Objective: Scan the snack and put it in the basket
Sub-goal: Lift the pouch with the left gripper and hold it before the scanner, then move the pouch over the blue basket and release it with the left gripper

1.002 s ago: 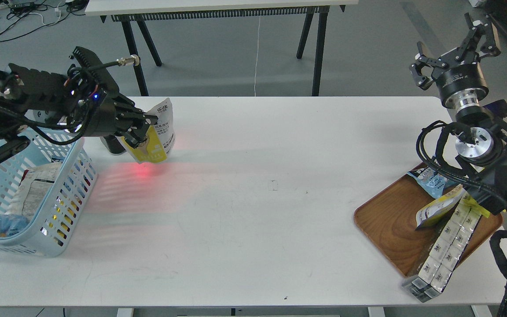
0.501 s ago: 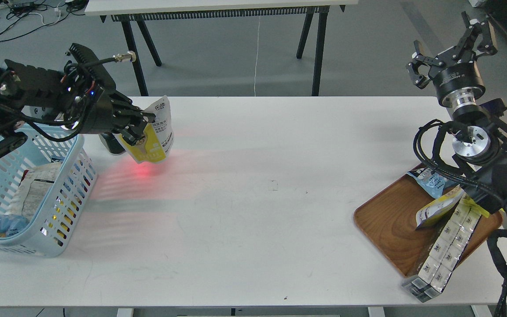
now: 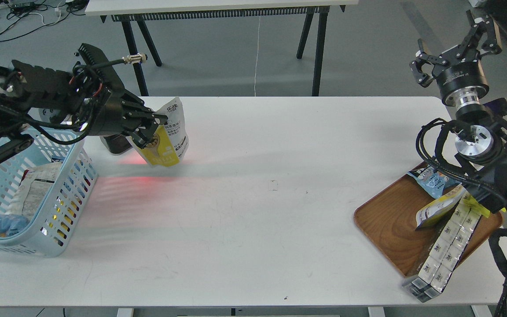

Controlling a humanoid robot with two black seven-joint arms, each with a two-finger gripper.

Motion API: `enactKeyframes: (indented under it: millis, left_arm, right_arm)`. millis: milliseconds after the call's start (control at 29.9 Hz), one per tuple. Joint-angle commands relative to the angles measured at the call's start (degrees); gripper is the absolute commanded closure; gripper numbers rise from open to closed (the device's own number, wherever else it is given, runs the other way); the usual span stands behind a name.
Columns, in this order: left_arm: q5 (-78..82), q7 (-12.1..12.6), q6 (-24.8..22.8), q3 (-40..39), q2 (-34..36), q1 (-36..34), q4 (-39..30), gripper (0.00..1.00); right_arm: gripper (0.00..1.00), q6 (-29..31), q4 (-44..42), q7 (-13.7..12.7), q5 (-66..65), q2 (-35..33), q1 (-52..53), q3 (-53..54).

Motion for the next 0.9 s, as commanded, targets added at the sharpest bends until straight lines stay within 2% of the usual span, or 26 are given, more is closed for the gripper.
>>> enactKeyframes:
  millis: [0, 501, 735, 868]
  left_arm:
    - [0.0, 0.11, 0.0, 0.04, -0.44, -0.07, -0.11, 1.0]
    - [-0.08, -0.33, 0.0, -1.28, 0.0, -0.25, 1.04, 1.0]
    - [-1.49, -2.96, 0.0, -9.44, 0.96, -0.25, -0.19, 1.0]
    - [-2.89, -4.37, 0.0, -13.75, 5.53, -0.16, -2.82, 1.0]
  right_arm:
    - [0.0, 0.0, 0.06, 0.08, 0.0, 0.01, 0.0, 0.38]
    - [0.0, 0.0, 0.15, -0.01, 0.0, -0.08, 0.0, 0.38]
    - [0.0, 0.0, 0.06, -0.01, 0.0, -0.08, 0.36, 0.38]
    - [0.0, 0.0, 0.06, -0.01, 0.0, 0.01, 0.53, 0.29]
